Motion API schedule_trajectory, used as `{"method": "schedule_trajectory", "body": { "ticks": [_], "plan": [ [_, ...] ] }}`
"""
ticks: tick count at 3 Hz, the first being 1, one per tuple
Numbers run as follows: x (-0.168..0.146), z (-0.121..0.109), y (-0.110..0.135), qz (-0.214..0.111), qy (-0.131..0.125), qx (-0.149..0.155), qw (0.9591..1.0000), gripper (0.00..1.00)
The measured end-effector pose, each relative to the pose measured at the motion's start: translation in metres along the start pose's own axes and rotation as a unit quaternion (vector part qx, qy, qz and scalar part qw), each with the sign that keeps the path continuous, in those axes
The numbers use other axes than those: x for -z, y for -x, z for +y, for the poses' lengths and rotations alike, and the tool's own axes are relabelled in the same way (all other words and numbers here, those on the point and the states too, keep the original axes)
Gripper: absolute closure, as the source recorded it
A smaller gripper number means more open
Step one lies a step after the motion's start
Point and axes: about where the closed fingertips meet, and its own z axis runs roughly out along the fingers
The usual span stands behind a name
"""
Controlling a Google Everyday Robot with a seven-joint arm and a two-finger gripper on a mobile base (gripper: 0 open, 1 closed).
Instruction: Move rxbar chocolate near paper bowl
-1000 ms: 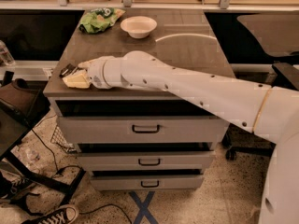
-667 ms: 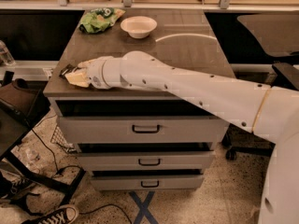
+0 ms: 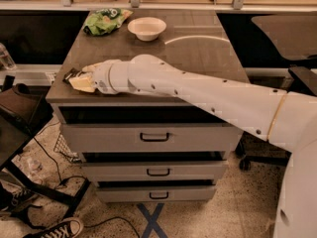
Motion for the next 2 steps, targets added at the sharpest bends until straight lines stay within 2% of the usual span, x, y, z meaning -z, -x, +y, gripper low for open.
{"method": "schedule_trajectory", "body": {
  "ticks": [1, 2],
  "plan": [
    [0.026, -0.013, 0.02, 0.005, -0.01, 0.007, 0.9999, 1.0],
    [0.072, -0.037, 0.057, 0.017, -0.027, 0.018, 0.9993, 1.0]
  ]
}}
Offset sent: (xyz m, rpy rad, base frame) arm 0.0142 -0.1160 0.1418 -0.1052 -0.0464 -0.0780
